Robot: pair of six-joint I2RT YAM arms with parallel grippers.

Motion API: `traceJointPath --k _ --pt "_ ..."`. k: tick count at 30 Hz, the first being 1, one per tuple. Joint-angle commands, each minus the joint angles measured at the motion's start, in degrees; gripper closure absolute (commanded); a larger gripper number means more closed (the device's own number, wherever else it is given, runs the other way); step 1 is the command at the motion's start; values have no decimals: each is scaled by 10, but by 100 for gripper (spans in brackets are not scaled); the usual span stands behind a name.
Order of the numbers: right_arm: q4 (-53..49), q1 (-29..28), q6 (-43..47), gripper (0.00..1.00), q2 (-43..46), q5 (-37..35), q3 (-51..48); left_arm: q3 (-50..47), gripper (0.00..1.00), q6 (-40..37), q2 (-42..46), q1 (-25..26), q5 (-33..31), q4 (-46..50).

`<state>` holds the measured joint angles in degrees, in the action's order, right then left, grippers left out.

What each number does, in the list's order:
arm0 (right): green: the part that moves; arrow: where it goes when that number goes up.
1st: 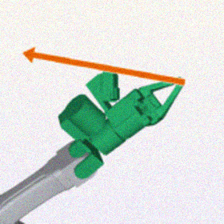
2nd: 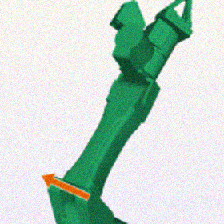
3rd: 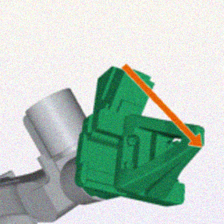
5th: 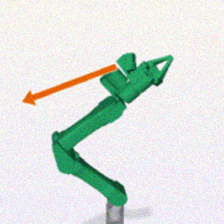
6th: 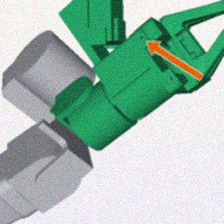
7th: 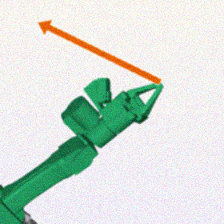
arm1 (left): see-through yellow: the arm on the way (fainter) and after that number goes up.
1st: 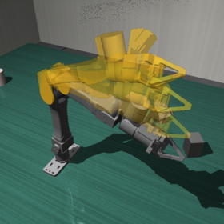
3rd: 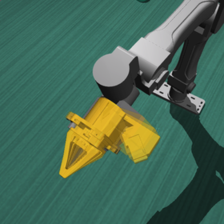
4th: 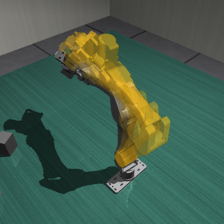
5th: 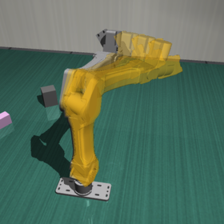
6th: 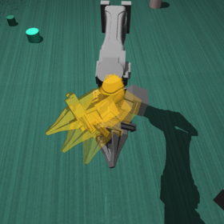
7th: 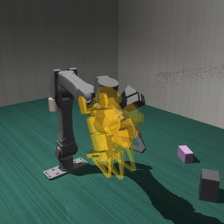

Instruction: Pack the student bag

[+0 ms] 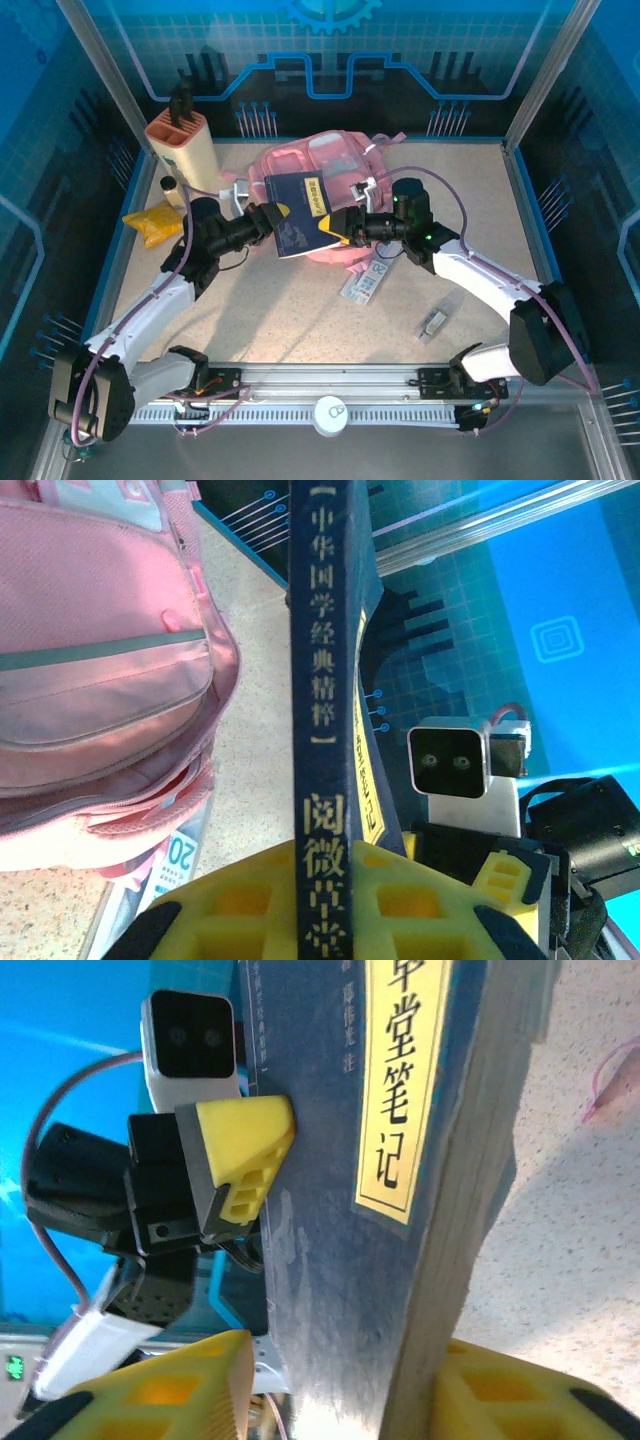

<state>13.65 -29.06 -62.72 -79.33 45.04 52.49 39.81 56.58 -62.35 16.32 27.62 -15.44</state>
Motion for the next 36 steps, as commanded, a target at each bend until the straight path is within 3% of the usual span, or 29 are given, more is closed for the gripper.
traceJointPath --k 1,6,7,9,12,18,22,30,36 --pt "-20 3 26 73 3 13 11 28 100 -37 1 11 -17 12" --pt "-89 6 80 100 14 -15 24 43 100 -63 -1 21 -18 46" --pt "-107 7 93 100 17 -22 28 46 93 -67 0 21 -20 53" --pt "-145 13 122 100 34 -42 31 53 65 -85 3 23 -23 76" --pt "-204 25 159 100 69 -82 27 78 47 -144 4 23 -42 148" --pt "-351 73 223 100 148 -173 20 134 40 -294 -56 40 -126 253" --pt "-435 109 255 100 199 -226 13 175 38 -390 -132 79 -155 253" --pt "-517 194 278 100 277 -244 -44 311 33 -558 -303 157 -236 303" --pt "-523 249 288 100 287 -230 -67 414 30 -634 -421 195 -290 350"
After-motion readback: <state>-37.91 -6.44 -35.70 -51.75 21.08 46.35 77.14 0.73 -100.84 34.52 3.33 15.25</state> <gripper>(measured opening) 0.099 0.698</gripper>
